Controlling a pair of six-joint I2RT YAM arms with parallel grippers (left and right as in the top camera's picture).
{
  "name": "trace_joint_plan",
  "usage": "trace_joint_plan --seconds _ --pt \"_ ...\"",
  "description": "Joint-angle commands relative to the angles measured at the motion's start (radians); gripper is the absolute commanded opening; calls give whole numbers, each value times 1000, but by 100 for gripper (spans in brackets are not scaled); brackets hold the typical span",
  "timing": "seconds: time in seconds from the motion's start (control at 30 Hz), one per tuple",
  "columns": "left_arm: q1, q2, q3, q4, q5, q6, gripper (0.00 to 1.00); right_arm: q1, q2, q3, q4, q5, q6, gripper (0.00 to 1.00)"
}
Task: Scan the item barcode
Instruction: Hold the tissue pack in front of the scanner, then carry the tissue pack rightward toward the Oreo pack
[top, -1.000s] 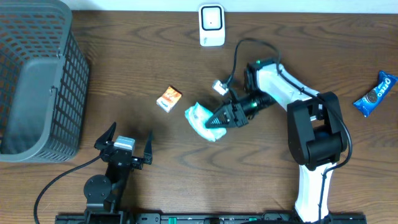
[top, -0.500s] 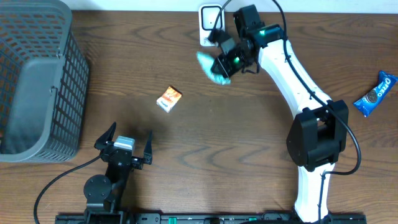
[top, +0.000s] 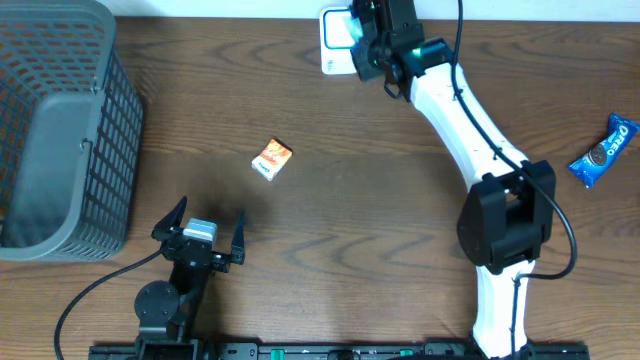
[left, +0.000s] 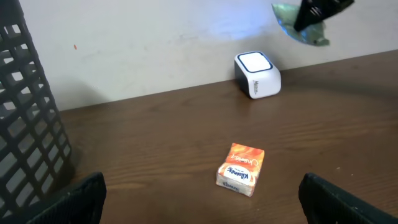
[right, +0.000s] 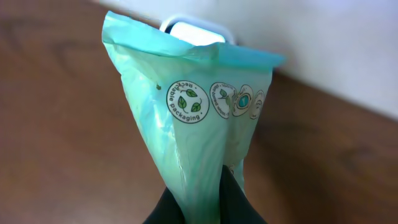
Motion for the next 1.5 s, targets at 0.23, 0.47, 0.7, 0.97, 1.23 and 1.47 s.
trace_joint_plan --seconds 0.23,0.47,0.7,0.97,1.23,1.47 --pt "0 -3 -13 -39 23 -5 98 45 306 356 -28 267 -109 1" --pt "0 -3 -13 -39 23 -5 98 87 442 502 -69 486 -407 1" --pt "0 -3 -13 -39 23 -5 98 109 468 500 25 554 -484 1" --pt "0 -3 -13 -39 23 -5 98 111 468 487 42 728 -636 1" --pt "0 -3 -13 -39 23 -5 98 99 404 485 -202 671 -592 1" --pt "0 -3 -13 -39 23 -5 98 48 293 485 -464 612 -443 1"
